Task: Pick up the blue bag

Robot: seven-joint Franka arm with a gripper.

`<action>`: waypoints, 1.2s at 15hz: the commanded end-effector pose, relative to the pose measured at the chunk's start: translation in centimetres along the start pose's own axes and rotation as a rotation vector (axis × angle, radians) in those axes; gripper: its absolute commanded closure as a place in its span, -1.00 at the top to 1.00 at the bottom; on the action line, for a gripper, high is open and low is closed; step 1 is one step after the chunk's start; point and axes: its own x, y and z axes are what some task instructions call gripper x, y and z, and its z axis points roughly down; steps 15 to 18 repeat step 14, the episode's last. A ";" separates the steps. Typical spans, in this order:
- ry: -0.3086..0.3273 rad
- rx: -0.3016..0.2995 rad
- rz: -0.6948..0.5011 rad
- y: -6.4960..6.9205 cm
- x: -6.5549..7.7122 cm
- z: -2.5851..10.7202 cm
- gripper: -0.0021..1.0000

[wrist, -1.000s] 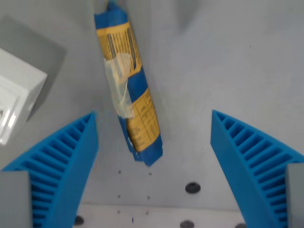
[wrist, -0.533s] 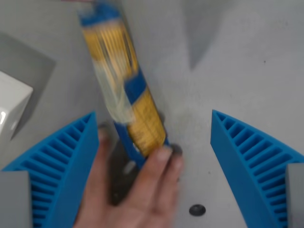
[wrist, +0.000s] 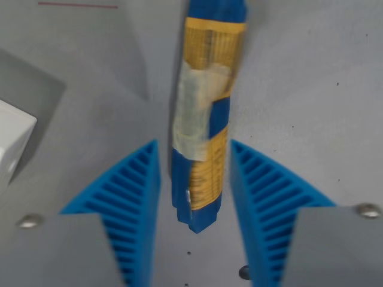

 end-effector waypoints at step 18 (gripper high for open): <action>0.084 0.006 -0.010 0.0 -1.9 -3.0 -1.00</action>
